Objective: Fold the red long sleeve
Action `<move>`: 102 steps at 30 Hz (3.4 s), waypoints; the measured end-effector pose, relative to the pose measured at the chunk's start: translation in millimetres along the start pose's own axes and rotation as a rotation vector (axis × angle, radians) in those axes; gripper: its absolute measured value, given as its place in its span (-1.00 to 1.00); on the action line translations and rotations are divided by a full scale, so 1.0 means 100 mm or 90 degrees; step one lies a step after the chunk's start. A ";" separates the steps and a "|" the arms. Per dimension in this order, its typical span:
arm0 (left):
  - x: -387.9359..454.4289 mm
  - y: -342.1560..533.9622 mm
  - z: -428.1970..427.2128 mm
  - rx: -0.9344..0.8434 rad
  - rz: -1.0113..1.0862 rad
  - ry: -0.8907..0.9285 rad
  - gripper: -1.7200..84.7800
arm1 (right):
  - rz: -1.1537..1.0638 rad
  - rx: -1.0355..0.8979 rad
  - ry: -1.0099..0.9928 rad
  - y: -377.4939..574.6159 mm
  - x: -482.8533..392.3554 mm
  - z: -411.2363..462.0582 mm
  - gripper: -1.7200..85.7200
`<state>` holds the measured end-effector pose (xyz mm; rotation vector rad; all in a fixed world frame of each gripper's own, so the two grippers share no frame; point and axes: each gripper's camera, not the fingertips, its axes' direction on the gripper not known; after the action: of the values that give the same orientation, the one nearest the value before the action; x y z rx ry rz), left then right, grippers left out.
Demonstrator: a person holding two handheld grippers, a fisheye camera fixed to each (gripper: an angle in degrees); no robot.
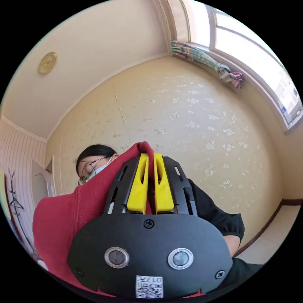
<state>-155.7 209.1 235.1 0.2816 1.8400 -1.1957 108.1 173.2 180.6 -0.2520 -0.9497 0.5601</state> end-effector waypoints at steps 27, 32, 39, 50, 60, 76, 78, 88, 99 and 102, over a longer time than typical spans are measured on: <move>-1.22 -1.35 1.16 0.034 0.082 -1.273 -0.95 | -0.294 0.402 0.825 -1.95 -1.94 0.93 -0.88; -3.41 -1.81 -1.04 -0.170 -0.177 -1.423 -0.90 | -0.177 0.089 0.934 -2.78 0.89 1.27 -0.88; -4.21 -0.39 -3.00 -0.312 -0.586 -1.373 -0.86 | 0.128 -0.161 0.787 -2.07 3.17 1.55 -0.90; -3.83 2.18 -1.96 -0.646 -0.861 -1.246 -0.85 | 0.375 -0.504 0.578 0.40 3.62 2.47 -0.92; -3.05 2.35 -0.94 -0.401 -0.936 -1.133 -0.98 | 0.358 -0.536 0.704 0.70 2.87 2.06 -0.94; -2.15 1.26 -0.70 -0.367 -0.897 -1.198 -0.98 | 0.301 -0.714 0.786 0.56 3.29 1.45 -0.85; -1.99 1.02 -0.70 -0.376 -0.869 -1.240 -0.98 | 0.284 -0.789 0.868 0.48 3.43 1.32 -0.87; -1.36 0.40 -0.88 -0.340 -0.840 -1.405 -0.90 | 0.439 -0.276 0.941 -0.09 3.03 0.32 -0.92; -1.47 0.87 -1.04 -0.377 -0.934 -1.431 -0.86 | 0.315 -0.614 0.602 1.14 3.00 3.18 -0.95; -1.41 0.94 -0.83 -0.411 -0.907 -1.406 -0.91 | 0.199 -0.585 0.657 1.42 2.59 3.03 -0.95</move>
<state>-64.6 362.3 297.7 -2.0788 -0.0631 -0.6179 -71.9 423.9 470.4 -1.3851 -0.0785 0.1652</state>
